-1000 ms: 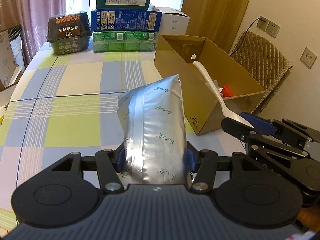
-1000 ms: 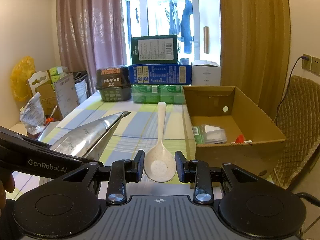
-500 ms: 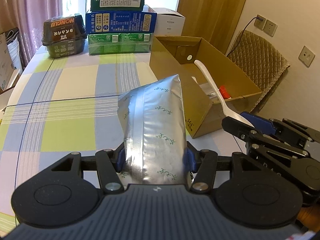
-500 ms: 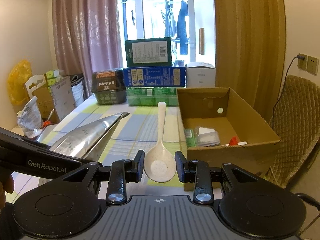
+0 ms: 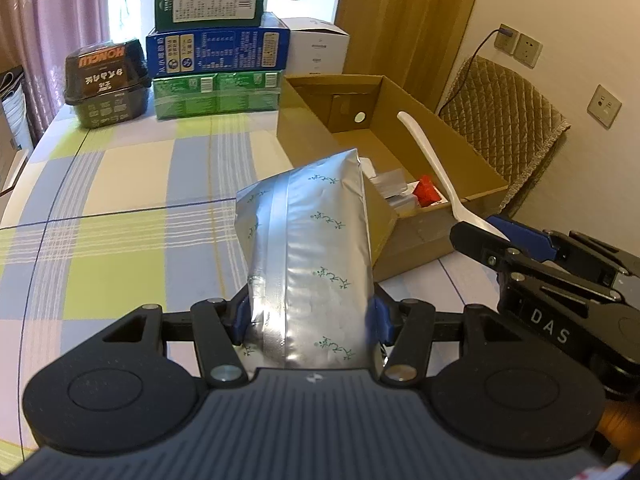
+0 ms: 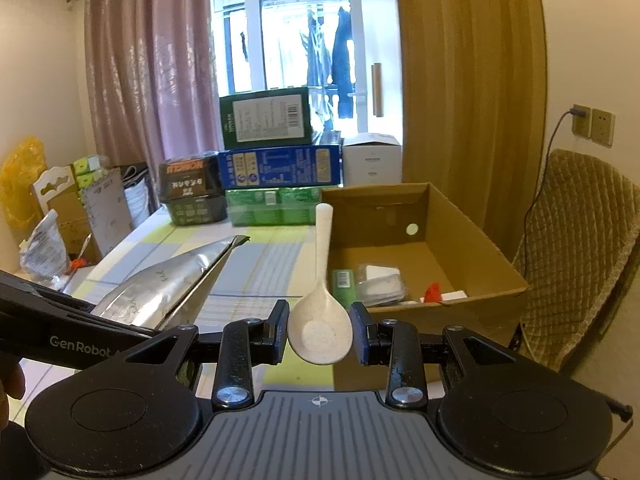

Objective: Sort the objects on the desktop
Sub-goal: 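Lift the foil bag and spoon and carry them toward the cardboard box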

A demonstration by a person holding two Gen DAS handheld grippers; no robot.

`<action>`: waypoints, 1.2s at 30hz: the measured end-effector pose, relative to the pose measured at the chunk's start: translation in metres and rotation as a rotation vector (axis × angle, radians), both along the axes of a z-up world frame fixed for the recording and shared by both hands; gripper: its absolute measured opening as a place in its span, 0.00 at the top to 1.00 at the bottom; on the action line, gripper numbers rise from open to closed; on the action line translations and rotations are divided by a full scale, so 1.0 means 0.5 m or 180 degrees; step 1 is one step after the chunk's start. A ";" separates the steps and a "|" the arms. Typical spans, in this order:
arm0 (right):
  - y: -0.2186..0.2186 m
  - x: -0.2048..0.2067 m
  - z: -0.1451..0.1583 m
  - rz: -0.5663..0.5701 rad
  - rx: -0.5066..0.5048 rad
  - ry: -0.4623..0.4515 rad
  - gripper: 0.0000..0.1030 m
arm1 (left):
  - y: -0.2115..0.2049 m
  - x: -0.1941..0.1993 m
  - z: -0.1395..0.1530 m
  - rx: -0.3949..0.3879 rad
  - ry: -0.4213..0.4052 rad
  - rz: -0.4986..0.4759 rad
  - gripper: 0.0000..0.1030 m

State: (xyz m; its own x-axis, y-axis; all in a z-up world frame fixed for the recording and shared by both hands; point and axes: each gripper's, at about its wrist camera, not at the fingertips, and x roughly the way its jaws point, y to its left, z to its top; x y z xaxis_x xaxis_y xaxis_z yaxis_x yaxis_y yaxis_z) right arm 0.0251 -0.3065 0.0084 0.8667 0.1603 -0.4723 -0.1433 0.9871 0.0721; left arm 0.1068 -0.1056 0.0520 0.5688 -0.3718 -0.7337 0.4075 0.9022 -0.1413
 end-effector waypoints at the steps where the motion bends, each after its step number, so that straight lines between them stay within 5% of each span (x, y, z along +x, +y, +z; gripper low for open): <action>1: -0.005 0.001 0.000 -0.0013 0.0002 -0.0001 0.71 | -0.005 0.000 0.000 0.0000 -0.0001 -0.0010 0.50; 36: -0.182 0.077 0.008 -0.0432 -0.0059 -0.0024 0.71 | -0.220 0.089 0.027 -0.0172 -0.0068 -0.0370 0.50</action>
